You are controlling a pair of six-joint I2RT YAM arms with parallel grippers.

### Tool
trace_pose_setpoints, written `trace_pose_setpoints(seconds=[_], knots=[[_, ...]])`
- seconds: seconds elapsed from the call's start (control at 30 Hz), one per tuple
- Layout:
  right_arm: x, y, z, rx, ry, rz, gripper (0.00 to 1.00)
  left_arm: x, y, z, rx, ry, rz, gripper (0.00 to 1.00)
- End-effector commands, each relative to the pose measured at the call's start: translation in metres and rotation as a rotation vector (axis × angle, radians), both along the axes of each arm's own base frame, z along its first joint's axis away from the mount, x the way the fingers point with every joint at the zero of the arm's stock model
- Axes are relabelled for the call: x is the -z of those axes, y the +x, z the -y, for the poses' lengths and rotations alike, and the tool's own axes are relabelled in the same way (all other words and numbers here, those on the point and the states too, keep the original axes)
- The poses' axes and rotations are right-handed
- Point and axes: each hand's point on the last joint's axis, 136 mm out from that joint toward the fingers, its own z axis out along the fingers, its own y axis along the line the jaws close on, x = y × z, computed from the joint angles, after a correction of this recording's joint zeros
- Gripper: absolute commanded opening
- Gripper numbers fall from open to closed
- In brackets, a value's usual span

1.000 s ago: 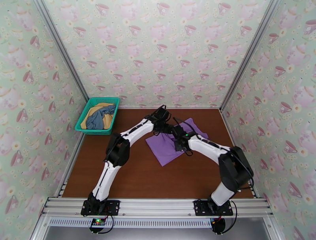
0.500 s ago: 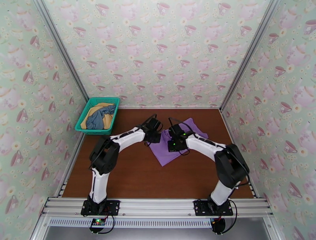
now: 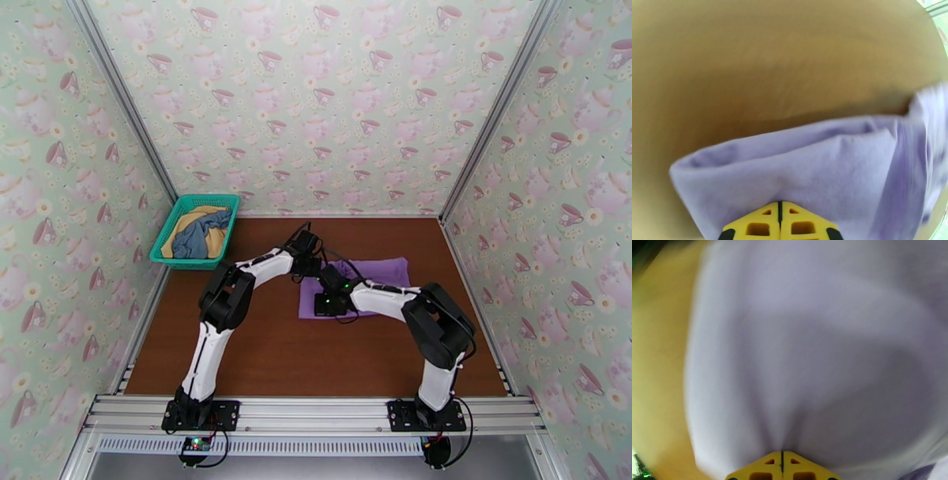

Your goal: Fold and stack the mixed laundry pile

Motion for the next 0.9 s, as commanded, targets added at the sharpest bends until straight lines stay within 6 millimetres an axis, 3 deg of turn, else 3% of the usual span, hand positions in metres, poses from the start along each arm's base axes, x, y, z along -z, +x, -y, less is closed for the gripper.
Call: trace_pose_setpoints(seconds=[0.0, 0.1, 0.23, 0.27, 0.37, 0.43, 0.53, 0.7, 0.87], knots=[[-0.011, 0.003, -0.043, 0.035, 0.116, -0.031, 0.00, 0.038, 0.005, -0.013, 0.045, 0.068, -0.059, 0.00], [-0.035, 0.033, -0.044, 0.026, 0.049, 0.066, 0.00, 0.017, 0.021, -0.007, 0.062, 0.041, -0.009, 0.00], [-0.096, 0.068, -0.013, 0.014, -0.007, 0.198, 0.01, -0.053, 0.030, -0.015, 0.027, -0.009, 0.122, 0.00], [-0.111, 0.072, 0.001, 0.013, -0.025, 0.225, 0.04, -0.075, 0.027, -0.021, 0.011, -0.018, 0.161, 0.01], [-0.144, 0.090, 0.044, -0.007, -0.054, 0.276, 0.13, -0.128, 0.008, -0.039, -0.034, -0.034, 0.235, 0.18], [-0.151, 0.102, 0.060, -0.067, -0.033, 0.261, 0.14, -0.140, -0.011, -0.052, -0.064, -0.028, 0.228, 0.21], [-0.147, 0.123, 0.071, -0.170, -0.005, 0.219, 0.16, -0.127, -0.048, -0.059, -0.098, -0.035, 0.145, 0.16], [-0.094, 0.167, 0.077, -0.279, -0.114, 0.136, 0.24, -0.075, -0.103, -0.036, -0.136, -0.130, 0.011, 0.08], [-0.050, 0.200, 0.083, -0.252, -0.207, 0.126, 0.29, -0.035, -0.116, -0.022, -0.195, -0.159, -0.010, 0.07]])
